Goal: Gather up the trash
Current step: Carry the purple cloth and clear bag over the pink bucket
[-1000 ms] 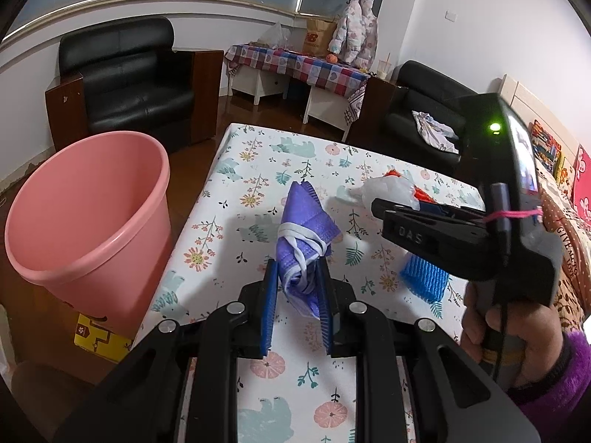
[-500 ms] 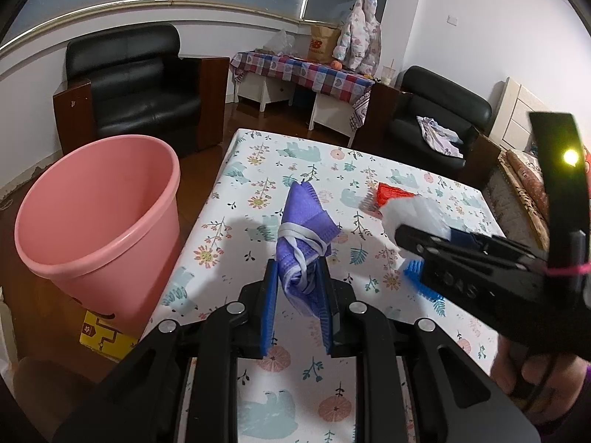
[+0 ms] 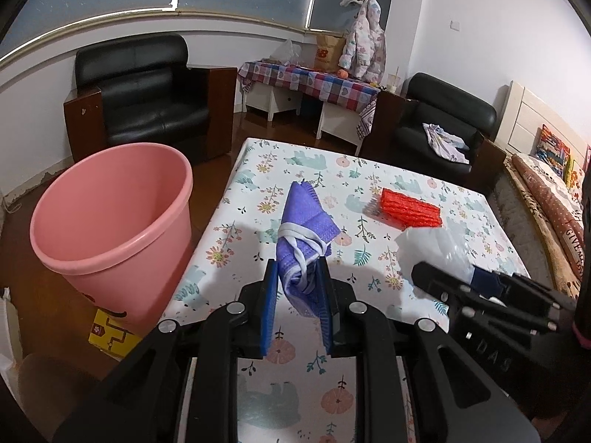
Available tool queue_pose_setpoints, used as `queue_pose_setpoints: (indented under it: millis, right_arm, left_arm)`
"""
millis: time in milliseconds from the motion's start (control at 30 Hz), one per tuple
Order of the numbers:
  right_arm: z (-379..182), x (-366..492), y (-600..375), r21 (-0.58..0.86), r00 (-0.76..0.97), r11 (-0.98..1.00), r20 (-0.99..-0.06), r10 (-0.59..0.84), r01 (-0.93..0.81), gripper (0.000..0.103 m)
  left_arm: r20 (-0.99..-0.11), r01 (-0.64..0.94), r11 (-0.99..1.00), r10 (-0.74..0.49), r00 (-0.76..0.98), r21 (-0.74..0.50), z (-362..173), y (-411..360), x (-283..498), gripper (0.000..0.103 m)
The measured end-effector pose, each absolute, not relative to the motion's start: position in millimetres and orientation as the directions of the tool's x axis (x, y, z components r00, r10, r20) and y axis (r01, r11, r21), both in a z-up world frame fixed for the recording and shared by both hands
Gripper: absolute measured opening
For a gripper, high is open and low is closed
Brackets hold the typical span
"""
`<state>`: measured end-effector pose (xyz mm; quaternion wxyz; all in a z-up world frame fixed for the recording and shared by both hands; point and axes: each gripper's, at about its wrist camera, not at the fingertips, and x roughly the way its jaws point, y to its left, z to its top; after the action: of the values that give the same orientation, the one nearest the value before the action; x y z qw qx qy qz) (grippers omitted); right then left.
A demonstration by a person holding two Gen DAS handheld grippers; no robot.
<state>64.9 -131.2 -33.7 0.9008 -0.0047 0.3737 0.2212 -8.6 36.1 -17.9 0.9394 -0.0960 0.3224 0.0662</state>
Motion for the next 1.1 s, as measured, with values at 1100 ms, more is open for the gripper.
queue_pose_setpoints:
  millis: [1100]
  right_arm:
    - [-13.4,34.6,-112.0,0.141,0.653,0.864,-0.600,0.462,-0.483,0.037]
  left_arm:
    - [-0.508,-0.275,0.958,0.196,0.839,-0.084,5.2,59.3,-38.6,0.020]
